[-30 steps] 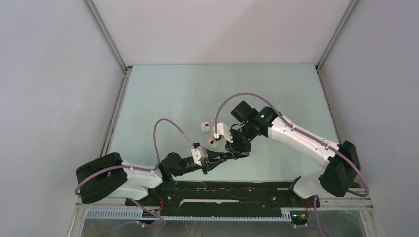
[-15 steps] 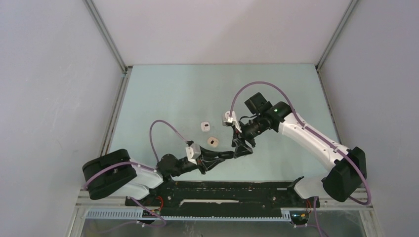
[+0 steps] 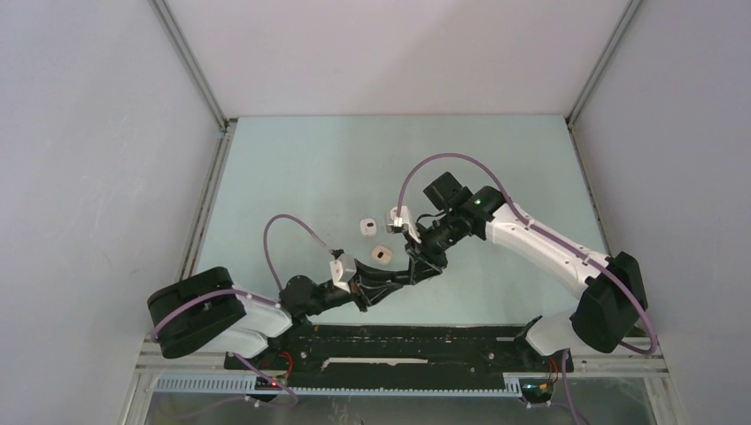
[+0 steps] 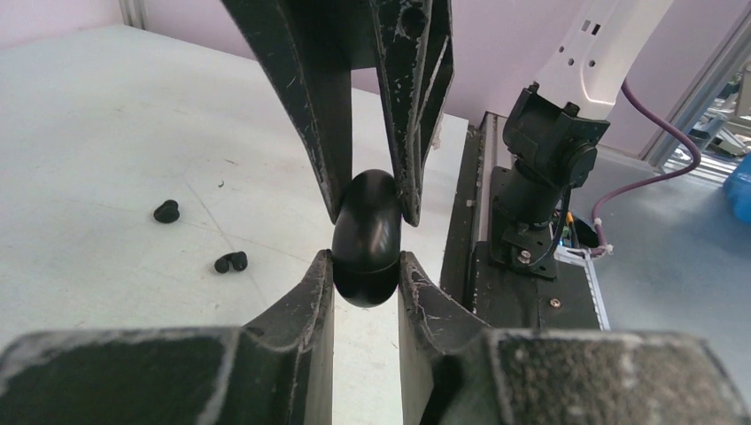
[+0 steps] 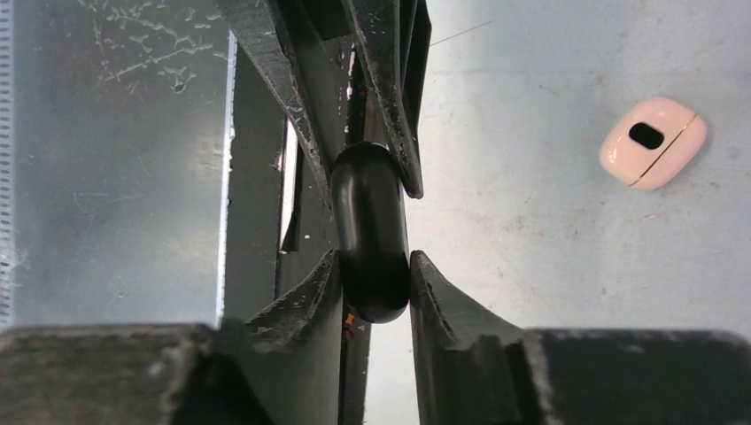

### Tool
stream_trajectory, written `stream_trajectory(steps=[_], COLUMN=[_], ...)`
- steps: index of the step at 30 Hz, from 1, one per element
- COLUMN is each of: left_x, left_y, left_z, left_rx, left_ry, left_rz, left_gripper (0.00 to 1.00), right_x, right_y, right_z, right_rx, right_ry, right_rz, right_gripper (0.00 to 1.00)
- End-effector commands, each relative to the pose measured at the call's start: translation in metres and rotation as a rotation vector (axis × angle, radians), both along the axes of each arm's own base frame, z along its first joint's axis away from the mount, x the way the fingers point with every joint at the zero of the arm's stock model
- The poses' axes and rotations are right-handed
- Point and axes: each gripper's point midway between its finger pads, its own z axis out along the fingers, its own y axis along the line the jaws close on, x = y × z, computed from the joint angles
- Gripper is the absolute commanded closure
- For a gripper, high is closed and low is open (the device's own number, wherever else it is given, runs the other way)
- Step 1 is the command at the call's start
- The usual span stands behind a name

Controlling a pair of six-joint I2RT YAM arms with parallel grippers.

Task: Insert the wireless bluetooth earbuds into the charging case
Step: Pass from the left arm to the right

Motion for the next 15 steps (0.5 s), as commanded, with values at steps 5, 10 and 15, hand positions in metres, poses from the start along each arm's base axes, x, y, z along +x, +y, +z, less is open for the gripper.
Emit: stream_trajectory(steps=[5,10,15], left_x=[0.002,0.005,0.002], left_y=[-0.003,-0.008,-0.010], left_z=[0.012,0.000,-0.002], left_rx=[-0.020,0.051,0.056], left_ry=[-0.052,-0.059,-0.061], left_rz=[-0.003,-0.007,-0.026], left_gripper=[0.62,0.57,0.53], right_x=[0.010,0.010,0.009], right_y=[-0.002,-0.006,-0.006], right_z=[0.005,0.009,0.010], right_rx=[-0.033,-0.060,-0.056], right_ry=[-0.124,-0.211,-0.211], right_rz=[-0.013,-0.006,-0.008], right_gripper=[0.84,0.85,0.85])
